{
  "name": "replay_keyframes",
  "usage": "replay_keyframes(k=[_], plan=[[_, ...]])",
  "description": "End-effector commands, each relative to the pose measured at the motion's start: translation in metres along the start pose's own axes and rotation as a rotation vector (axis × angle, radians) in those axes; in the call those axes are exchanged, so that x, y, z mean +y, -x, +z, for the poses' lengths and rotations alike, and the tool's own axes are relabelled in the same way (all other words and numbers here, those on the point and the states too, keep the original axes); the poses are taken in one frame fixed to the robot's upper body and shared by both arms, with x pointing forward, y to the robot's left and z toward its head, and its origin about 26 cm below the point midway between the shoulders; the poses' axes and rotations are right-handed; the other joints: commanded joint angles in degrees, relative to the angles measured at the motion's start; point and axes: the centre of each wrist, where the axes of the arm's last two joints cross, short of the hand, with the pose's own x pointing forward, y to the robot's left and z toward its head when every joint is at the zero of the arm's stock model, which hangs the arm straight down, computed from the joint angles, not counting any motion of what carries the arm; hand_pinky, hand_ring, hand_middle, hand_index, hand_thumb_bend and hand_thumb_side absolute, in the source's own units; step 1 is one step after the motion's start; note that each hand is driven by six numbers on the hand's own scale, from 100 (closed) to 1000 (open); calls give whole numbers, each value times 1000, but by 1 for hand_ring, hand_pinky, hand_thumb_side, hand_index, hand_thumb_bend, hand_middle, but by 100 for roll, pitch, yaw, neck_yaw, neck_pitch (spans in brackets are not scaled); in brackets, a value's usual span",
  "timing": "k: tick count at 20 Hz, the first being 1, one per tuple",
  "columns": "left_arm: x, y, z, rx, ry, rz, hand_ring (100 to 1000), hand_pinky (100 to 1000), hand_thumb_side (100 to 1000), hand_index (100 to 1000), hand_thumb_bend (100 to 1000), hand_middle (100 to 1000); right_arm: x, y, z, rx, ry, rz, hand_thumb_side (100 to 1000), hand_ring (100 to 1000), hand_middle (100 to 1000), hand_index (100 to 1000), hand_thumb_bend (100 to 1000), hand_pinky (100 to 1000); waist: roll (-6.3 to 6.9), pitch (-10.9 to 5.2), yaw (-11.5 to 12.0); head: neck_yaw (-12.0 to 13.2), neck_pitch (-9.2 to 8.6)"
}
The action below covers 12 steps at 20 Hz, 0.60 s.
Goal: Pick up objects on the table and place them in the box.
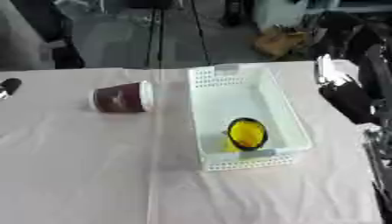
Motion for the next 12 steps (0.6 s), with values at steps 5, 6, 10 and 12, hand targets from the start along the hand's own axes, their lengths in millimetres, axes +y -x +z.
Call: replay_keyframes(k=[5,6,10,12], plan=[[17,-5,-3,-17,-9,-53,851,526,406,923,503,754,-6,-4,-4,-25,5,23,508,644,781,896,100,579,-5,-93,6,16,5],[17,-5,-3,-17,-8,-53,851,526,406,923,503,754,-6,-4,-4,-25,5,23,508,644,781,896,100,579,-4,-94,6,16,5],[16,-6,-4,-21,-4,-53,852,524,408,923,502,754,-6,-4,-4,-22,5,21,510,643,780,896,100,578,-5,-94,0,17,7],[16,-6,-4,-21,-4,-52,852,524,409,923,503,754,-6,-4,-3,-21,4,22,510,643,780,897,100,578,-5,-93,3,23,-2]])
